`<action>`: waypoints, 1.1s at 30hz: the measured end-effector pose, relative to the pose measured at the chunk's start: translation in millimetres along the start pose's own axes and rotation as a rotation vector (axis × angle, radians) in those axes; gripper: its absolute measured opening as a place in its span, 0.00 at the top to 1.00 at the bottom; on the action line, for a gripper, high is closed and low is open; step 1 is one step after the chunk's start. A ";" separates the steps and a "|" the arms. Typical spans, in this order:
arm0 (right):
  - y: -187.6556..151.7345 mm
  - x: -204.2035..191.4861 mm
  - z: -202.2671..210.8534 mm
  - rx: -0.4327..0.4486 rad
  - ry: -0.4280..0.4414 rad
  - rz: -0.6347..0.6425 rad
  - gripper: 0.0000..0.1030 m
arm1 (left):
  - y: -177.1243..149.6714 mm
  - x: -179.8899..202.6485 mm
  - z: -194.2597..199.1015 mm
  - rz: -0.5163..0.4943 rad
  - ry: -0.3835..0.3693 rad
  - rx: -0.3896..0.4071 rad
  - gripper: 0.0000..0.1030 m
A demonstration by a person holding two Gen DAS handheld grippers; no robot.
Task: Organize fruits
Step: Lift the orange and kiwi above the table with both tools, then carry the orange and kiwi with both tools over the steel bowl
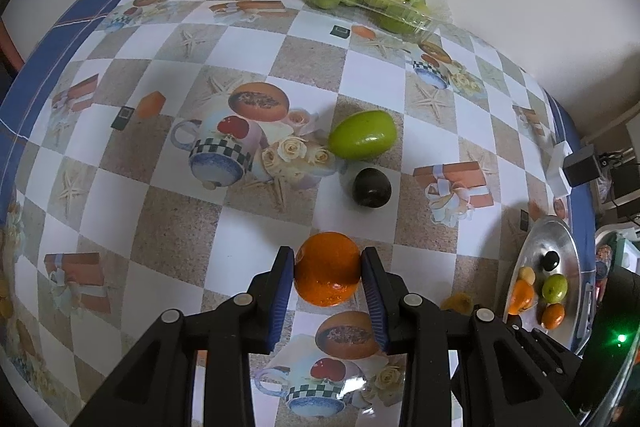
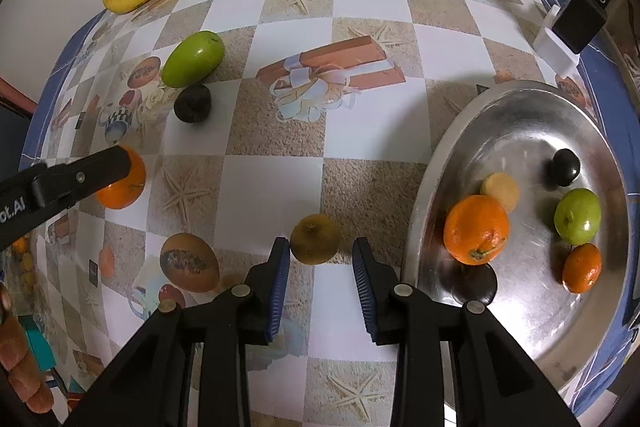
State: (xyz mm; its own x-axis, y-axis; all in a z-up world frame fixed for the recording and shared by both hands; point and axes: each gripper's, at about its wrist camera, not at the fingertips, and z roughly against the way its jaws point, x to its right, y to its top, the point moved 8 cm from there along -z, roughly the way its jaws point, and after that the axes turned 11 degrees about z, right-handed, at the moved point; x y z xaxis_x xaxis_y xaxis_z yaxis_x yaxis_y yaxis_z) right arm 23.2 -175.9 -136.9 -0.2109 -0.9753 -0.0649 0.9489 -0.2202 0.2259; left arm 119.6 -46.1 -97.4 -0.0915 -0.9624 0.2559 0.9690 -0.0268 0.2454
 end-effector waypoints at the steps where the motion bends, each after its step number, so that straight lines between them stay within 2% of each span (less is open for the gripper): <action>1: 0.9 0.3 -1.1 -0.001 0.001 -0.004 0.68 | 0.3 -0.8 0.0 0.001 0.002 0.001 0.64; 15: 15.7 -0.7 -7.8 0.012 0.008 -0.004 0.68 | 1.6 -6.2 -6.8 0.010 0.027 -0.008 0.64; 16: 15.6 -0.9 -7.2 0.012 0.014 -0.004 0.69 | 1.6 -6.1 -7.1 0.009 0.030 -0.007 0.64; 17: 15.7 -1.3 -7.1 0.012 0.016 0.000 0.74 | 1.5 -5.9 -7.3 0.007 0.033 -0.006 0.64; 21: 16.3 -3.7 -5.7 0.017 0.021 0.006 0.75 | 1.4 -6.3 -7.5 0.007 0.044 -0.003 0.64; 33: 26.4 5.2 36.7 0.134 0.039 -0.023 0.75 | 7.6 1.0 12.4 0.008 0.044 0.056 0.64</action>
State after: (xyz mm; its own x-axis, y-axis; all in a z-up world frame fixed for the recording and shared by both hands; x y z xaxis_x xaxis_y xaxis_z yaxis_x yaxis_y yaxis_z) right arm 38.6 -187.3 -95.5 -0.2204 -0.9693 -0.1088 0.9034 -0.2449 0.3520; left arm 124.0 -43.9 -83.6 -0.0725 -0.9734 0.2174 0.9552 -0.0050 0.2961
